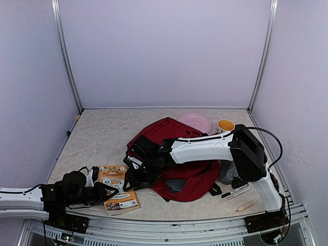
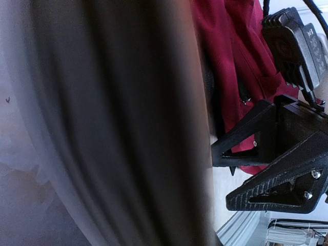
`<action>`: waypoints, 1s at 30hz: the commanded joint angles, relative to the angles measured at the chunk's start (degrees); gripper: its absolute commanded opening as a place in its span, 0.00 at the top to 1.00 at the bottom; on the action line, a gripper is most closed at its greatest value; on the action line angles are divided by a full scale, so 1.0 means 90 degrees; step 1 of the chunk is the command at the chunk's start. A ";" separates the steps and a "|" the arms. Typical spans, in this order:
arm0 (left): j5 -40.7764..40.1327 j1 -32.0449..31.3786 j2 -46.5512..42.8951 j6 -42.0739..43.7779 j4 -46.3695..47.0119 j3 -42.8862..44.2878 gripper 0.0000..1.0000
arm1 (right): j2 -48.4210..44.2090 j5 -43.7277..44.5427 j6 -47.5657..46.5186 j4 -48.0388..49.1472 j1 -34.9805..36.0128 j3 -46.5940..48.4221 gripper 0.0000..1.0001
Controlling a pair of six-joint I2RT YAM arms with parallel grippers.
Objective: Pack the student bag
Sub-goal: Pick up the book at the center of the board, then pass from the left arm to the right
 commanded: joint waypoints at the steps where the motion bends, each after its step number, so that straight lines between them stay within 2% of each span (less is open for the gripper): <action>1: 0.0611 -0.0198 -0.0228 0.0866 0.0030 0.0771 1.00 | -0.0657 -0.0174 -0.0574 0.1586 0.0302 0.0333 0.42; 7: -0.0920 -0.0688 -0.1012 0.1910 -0.1371 0.2238 1.00 | -0.1886 0.0557 -0.1221 0.1199 0.0291 -0.0483 0.39; 11: -0.1310 -0.0814 -0.0923 0.2976 -0.1308 0.3072 1.00 | -0.2885 0.0896 -0.1586 0.1543 0.0291 -0.1356 0.36; 14: -0.1373 -0.0829 -0.0692 0.3821 -0.0599 0.3548 1.00 | -0.3727 0.1398 -0.1782 0.2101 0.0274 -0.2178 0.28; 19: -0.0715 -0.0829 0.0169 0.4789 0.1543 0.4167 1.00 | -0.5070 0.1712 -0.2184 0.3631 0.0234 -0.3461 0.11; 21: -0.0311 -0.0827 0.0537 0.4922 0.2076 0.4317 1.00 | -0.5441 0.1633 -0.2426 0.4149 0.0233 -0.3846 0.08; 25: 0.0216 -0.0820 0.1096 0.5002 0.2748 0.4533 1.00 | -0.5647 0.1327 -0.2756 0.4443 0.0233 -0.3989 0.08; 26: 0.0275 -0.0817 0.1229 0.5033 0.2778 0.4614 1.00 | -0.5656 0.1195 -0.2809 0.4522 0.0238 -0.4004 0.12; 27: 0.0365 -0.0819 0.1331 0.5065 0.2841 0.4656 1.00 | -0.5673 0.1119 -0.2836 0.4590 0.0233 -0.4031 0.22; 30: 0.0720 -0.0815 0.1548 0.5094 0.3136 0.4651 1.00 | -0.5823 0.1231 -0.2924 0.4720 0.0217 -0.4172 0.75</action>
